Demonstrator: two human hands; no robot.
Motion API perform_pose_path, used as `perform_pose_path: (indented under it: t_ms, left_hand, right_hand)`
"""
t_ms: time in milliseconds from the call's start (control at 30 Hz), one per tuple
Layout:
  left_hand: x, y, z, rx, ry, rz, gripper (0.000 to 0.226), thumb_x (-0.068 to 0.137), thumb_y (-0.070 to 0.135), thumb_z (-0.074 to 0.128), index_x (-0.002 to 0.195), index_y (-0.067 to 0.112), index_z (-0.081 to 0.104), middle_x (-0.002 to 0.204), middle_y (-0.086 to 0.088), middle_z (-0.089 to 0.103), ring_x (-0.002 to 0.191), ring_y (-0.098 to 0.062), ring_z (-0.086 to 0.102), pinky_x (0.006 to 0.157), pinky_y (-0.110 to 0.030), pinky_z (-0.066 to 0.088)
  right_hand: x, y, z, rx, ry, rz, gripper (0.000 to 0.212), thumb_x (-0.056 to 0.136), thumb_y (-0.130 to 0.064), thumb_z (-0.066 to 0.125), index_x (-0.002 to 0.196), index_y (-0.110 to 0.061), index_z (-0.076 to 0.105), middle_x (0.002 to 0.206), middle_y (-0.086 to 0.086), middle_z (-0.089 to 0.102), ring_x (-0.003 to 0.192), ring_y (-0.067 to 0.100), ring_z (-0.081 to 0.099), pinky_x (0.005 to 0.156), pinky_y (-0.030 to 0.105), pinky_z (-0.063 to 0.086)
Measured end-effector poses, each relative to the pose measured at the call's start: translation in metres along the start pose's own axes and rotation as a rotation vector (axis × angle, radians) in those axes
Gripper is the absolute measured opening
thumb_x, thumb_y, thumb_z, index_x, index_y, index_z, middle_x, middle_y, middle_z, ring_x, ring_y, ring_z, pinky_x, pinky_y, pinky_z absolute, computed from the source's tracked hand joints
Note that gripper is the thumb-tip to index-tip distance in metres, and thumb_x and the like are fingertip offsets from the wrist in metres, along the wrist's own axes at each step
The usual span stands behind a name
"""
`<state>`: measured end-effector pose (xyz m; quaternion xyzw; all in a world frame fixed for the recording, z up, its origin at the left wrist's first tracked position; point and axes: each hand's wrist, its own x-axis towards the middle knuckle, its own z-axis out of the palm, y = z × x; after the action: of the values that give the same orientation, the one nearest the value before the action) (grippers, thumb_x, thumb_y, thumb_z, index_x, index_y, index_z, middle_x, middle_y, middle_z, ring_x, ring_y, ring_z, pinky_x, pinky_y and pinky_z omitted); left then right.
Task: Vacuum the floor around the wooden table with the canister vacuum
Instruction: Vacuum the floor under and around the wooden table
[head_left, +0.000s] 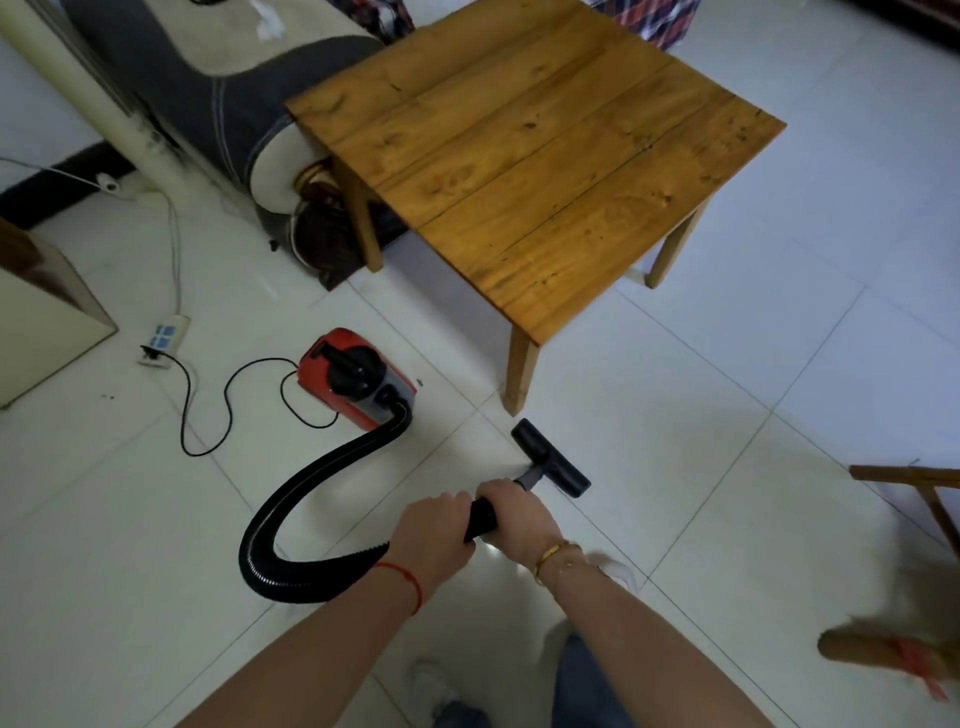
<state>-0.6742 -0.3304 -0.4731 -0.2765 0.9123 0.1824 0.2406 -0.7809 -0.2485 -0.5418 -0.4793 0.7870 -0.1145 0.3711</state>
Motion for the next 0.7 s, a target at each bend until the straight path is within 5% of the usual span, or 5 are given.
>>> perform_pose_path:
  t_ms: [133, 400, 700]
  left_hand:
    - [-0.028, -0.038, 0.005, -0.027, 0.01, -0.061, 0.012, 0.09, 0.024, 0.049, 0.099, 0.018, 0.047, 0.071, 0.007, 0.039, 0.067, -0.014, 0.046, 0.057, -0.022, 0.032]
    - [-0.059, -0.106, -0.005, -0.008, 0.05, -0.138, 0.022, 0.091, 0.028, 0.051, 0.11, 0.017, 0.049, 0.101, 0.0, 0.061, 0.088, -0.019, 0.062, 0.065, -0.023, 0.036]
    - [-0.057, -0.147, -0.009, 0.0, 0.105, -0.168, 0.022, 0.091, 0.027, 0.05, 0.111, 0.016, 0.049, 0.099, -0.001, 0.061, 0.086, -0.019, 0.061, 0.064, -0.025, 0.035]
  right_hand:
    - [0.007, -0.043, 0.02, -0.001, -0.027, -0.043, 0.013, 0.078, -0.009, 0.063, 0.089, -0.011, 0.056, 0.098, 0.009, 0.062, 0.091, 0.026, 0.059, 0.073, 0.034, 0.048]
    - [0.033, -0.117, 0.047, 0.01, 0.016, -0.088, 0.006, 0.082, -0.009, 0.059, 0.088, -0.011, 0.058, 0.097, 0.008, 0.062, 0.087, 0.024, 0.061, 0.076, 0.034, 0.051]
    - [0.063, -0.146, 0.058, 0.014, 0.076, -0.155, 0.011, 0.082, -0.008, 0.059, 0.091, -0.013, 0.059, 0.099, 0.004, 0.061, 0.089, 0.021, 0.058, 0.074, 0.025, 0.045]
